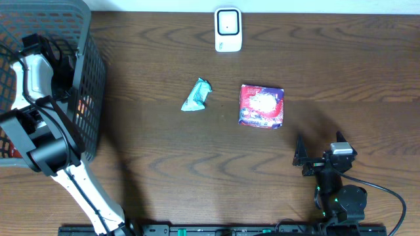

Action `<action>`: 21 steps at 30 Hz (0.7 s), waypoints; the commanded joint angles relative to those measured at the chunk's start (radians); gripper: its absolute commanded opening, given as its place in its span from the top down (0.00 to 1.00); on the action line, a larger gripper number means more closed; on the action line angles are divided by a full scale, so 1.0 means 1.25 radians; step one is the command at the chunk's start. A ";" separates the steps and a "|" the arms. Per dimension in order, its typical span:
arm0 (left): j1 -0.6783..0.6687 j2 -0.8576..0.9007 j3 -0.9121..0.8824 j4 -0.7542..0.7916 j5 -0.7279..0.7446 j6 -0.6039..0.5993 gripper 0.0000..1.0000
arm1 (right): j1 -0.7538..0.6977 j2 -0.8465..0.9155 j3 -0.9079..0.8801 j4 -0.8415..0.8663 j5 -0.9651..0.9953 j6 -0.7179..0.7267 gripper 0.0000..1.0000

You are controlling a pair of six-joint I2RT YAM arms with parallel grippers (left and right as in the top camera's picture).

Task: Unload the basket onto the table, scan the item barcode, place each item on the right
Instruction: 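Reach the left gripper into the basket and grasp the orange packet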

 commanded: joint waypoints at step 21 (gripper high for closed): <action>-0.001 -0.483 0.097 0.243 -0.005 -0.310 0.93 | -0.006 -0.003 -0.001 -0.003 0.003 0.011 0.01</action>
